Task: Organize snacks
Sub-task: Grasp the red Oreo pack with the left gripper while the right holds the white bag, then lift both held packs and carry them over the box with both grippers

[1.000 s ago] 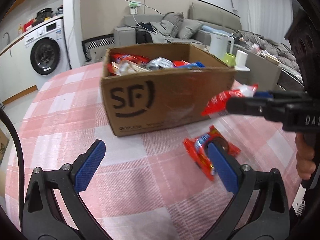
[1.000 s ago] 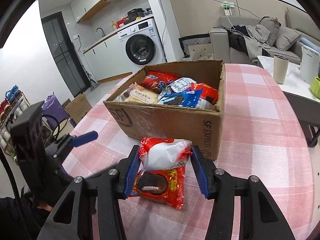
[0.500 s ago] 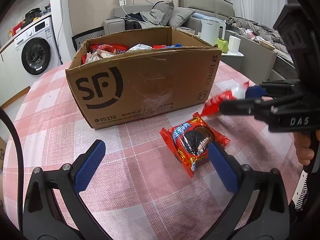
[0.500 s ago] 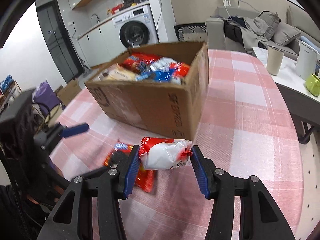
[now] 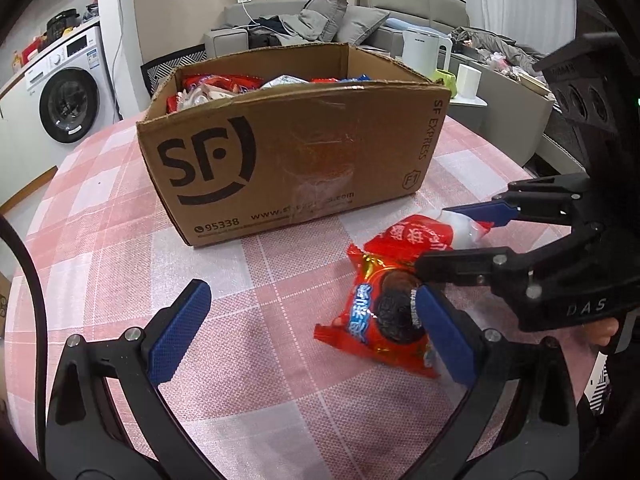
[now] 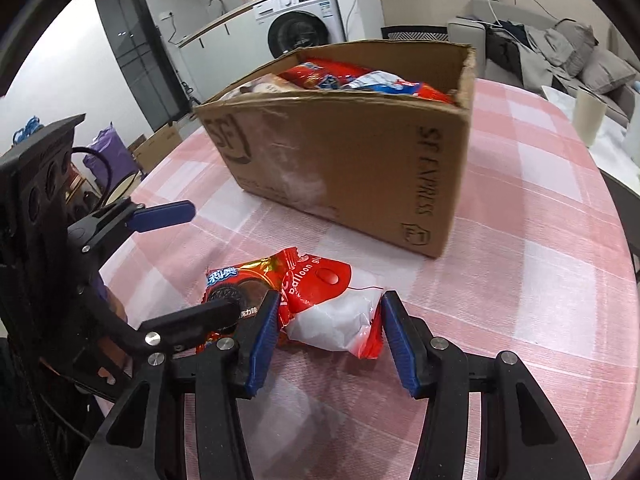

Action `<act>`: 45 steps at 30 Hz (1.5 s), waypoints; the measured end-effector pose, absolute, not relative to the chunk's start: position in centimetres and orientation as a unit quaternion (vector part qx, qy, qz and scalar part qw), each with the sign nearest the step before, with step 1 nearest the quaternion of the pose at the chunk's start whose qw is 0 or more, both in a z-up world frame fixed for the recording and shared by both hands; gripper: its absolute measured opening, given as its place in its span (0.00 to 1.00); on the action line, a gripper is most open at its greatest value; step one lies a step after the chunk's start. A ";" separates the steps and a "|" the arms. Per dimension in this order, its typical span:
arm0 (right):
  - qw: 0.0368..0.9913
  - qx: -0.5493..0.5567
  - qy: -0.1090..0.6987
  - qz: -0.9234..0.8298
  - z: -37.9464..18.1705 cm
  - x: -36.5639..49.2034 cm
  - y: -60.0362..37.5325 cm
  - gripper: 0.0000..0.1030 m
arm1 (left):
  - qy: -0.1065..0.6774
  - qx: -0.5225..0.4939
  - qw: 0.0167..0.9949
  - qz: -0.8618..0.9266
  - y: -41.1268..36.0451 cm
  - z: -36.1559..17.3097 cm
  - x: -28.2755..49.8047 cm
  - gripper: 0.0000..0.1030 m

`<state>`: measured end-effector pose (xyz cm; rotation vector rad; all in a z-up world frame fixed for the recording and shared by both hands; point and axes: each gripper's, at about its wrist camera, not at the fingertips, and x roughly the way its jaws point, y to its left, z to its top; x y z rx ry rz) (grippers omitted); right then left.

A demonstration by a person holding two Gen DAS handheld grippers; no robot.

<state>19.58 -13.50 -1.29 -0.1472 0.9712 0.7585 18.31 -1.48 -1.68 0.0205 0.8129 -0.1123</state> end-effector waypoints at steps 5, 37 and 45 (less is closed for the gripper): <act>0.816 -0.063 0.455 0.350 -1.1 19.7 -13.7 0.50 | 0.399 0.021 0.914 -0.076 -2.3 -1.9 18.1 0.99; 0.827 -0.053 0.437 0.349 0.5 19.5 -14.5 0.50 | 0.403 0.001 0.906 -0.125 -2.0 -2.0 17.9 0.38; 0.838 -0.044 0.415 0.351 2.2 19.0 -14.9 0.50 | 0.376 -0.011 0.919 -0.116 -0.6 0.0 16.6 0.38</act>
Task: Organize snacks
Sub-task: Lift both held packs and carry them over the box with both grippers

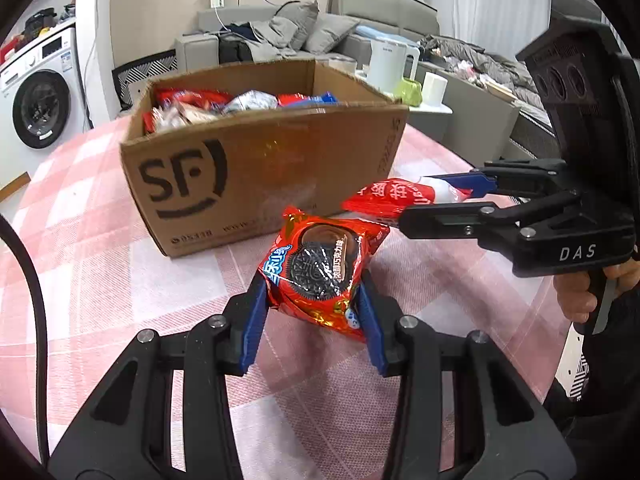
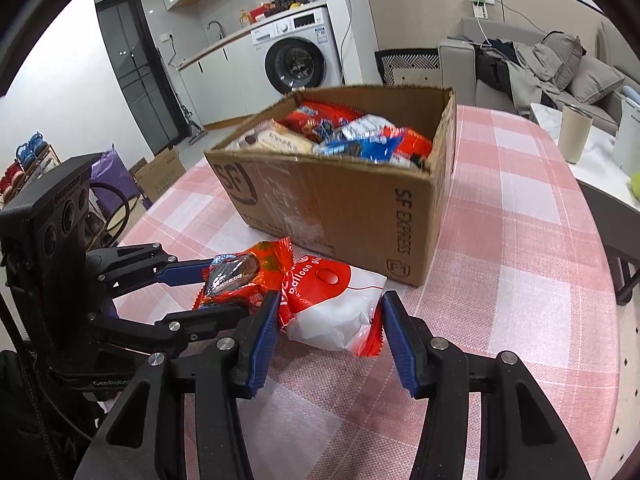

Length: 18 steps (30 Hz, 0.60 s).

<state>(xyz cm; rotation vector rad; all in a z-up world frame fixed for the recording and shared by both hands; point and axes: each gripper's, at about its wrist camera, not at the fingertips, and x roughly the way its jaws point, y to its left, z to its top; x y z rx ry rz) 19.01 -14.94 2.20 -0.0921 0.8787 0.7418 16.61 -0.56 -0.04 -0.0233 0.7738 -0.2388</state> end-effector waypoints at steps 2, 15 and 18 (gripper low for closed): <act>0.842 -0.040 0.408 0.351 2.6 18.9 -15.2 0.50 | 0.369 -0.015 0.922 -0.113 -0.2 0.5 16.3 0.38; 0.858 -0.029 0.369 0.356 5.5 17.7 -15.5 0.50 | 0.326 -0.025 0.940 -0.101 1.1 4.4 13.9 0.38; 0.864 -0.020 0.358 0.355 6.1 17.6 -15.7 0.50 | 0.319 -0.029 0.942 -0.098 1.4 5.0 13.8 0.38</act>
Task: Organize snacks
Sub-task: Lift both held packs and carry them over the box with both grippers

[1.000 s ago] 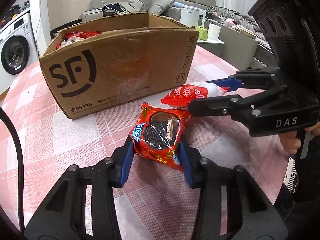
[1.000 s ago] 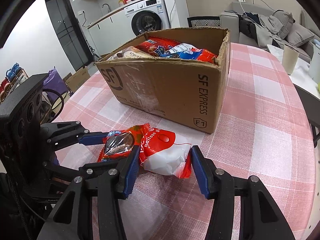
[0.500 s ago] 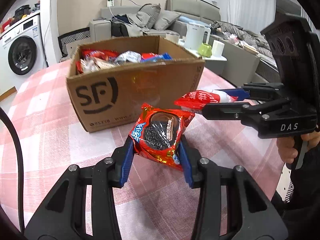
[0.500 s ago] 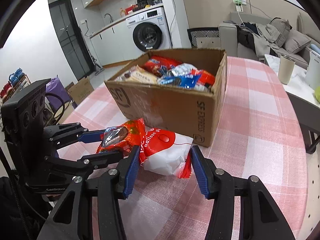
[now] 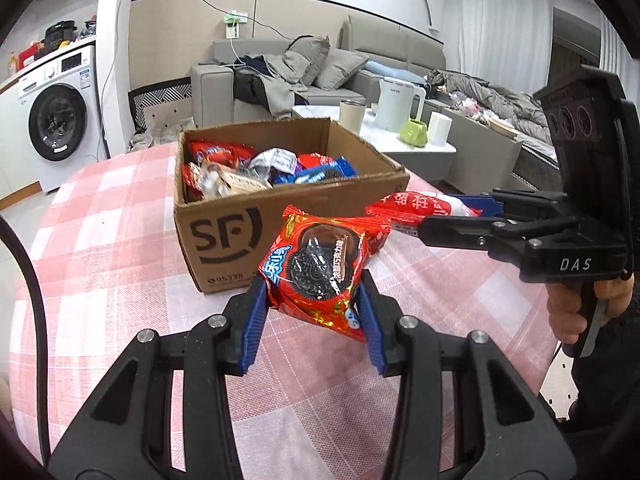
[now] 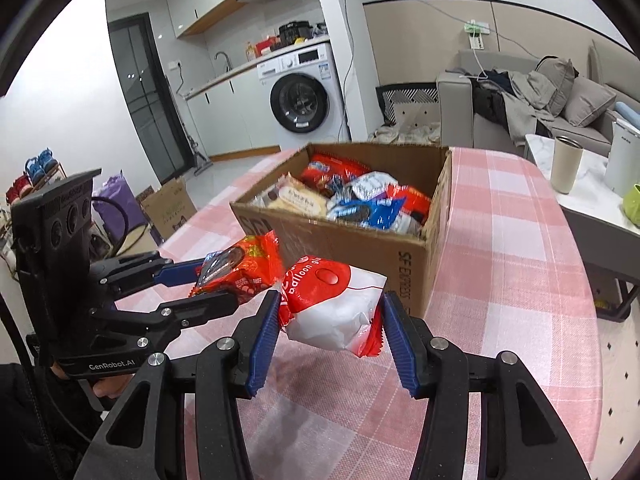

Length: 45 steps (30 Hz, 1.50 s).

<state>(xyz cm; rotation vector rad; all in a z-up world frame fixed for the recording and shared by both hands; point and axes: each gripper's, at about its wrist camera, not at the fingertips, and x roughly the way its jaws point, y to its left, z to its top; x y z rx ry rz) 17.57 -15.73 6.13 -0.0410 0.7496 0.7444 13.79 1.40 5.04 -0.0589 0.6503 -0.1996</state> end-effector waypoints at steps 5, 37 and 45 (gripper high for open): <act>0.872 -0.001 0.342 0.350 6.9 17.5 -16.2 0.50 | 0.304 -0.037 0.948 -0.089 2.1 6.4 12.9 0.38; 0.907 0.047 0.301 0.291 9.6 22.5 -14.0 0.50 | 0.247 -0.028 0.969 -0.004 4.0 11.7 19.6 0.38; 0.907 0.043 0.300 0.291 9.7 23.8 -13.4 0.50 | 0.251 -0.020 0.968 0.000 4.1 11.2 21.8 0.38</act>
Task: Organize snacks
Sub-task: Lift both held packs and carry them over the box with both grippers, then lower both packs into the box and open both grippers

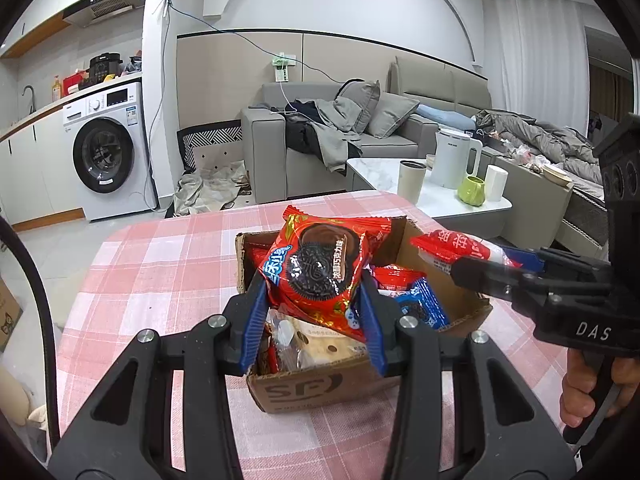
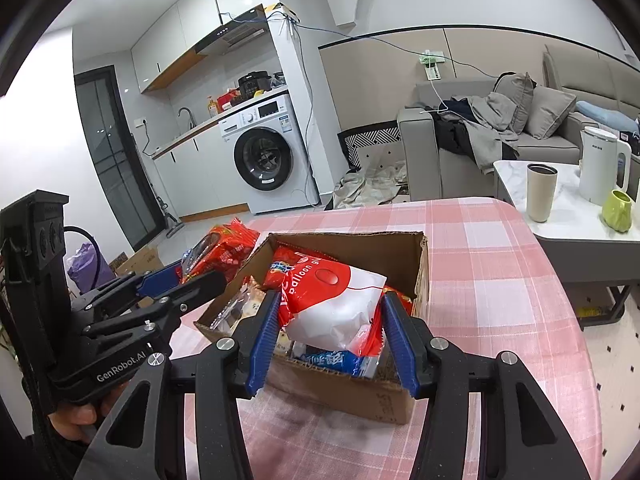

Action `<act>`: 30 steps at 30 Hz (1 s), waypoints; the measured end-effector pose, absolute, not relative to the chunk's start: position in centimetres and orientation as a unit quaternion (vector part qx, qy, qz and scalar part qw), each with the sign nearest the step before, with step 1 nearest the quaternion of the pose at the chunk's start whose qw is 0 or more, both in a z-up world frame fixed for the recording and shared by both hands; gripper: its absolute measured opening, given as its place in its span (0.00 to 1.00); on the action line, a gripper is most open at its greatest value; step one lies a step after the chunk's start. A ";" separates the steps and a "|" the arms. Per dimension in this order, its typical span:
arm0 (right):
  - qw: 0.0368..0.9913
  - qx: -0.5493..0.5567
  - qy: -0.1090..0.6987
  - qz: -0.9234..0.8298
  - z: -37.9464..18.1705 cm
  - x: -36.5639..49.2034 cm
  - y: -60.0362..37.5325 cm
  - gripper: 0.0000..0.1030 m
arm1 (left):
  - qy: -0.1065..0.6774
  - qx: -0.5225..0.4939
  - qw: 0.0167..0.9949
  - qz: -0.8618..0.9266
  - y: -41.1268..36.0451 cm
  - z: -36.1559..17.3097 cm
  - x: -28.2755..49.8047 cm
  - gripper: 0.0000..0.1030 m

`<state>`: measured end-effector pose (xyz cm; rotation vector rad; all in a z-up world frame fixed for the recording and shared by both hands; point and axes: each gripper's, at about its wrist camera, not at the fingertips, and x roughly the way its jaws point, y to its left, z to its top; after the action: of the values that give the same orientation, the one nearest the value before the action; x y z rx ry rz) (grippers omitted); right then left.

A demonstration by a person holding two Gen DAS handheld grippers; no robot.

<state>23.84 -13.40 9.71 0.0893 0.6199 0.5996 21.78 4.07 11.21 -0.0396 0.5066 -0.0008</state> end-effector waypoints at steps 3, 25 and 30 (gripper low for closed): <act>0.907 0.046 0.304 0.289 9.7 24.4 -13.5 0.50 | 0.252 -0.018 0.968 0.002 4.1 10.9 22.8 0.38; 0.905 0.039 0.322 0.276 8.5 27.5 -12.2 0.50 | 0.270 -0.002 0.963 0.014 4.3 7.9 28.3 0.38; 0.904 0.036 0.326 0.276 8.1 28.1 -11.6 0.50 | 0.274 0.006 0.962 0.018 3.9 7.4 29.3 0.38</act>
<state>28.13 -11.64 8.15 0.0737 0.6737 0.5698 29.32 3.92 7.38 0.0121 0.5547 0.0370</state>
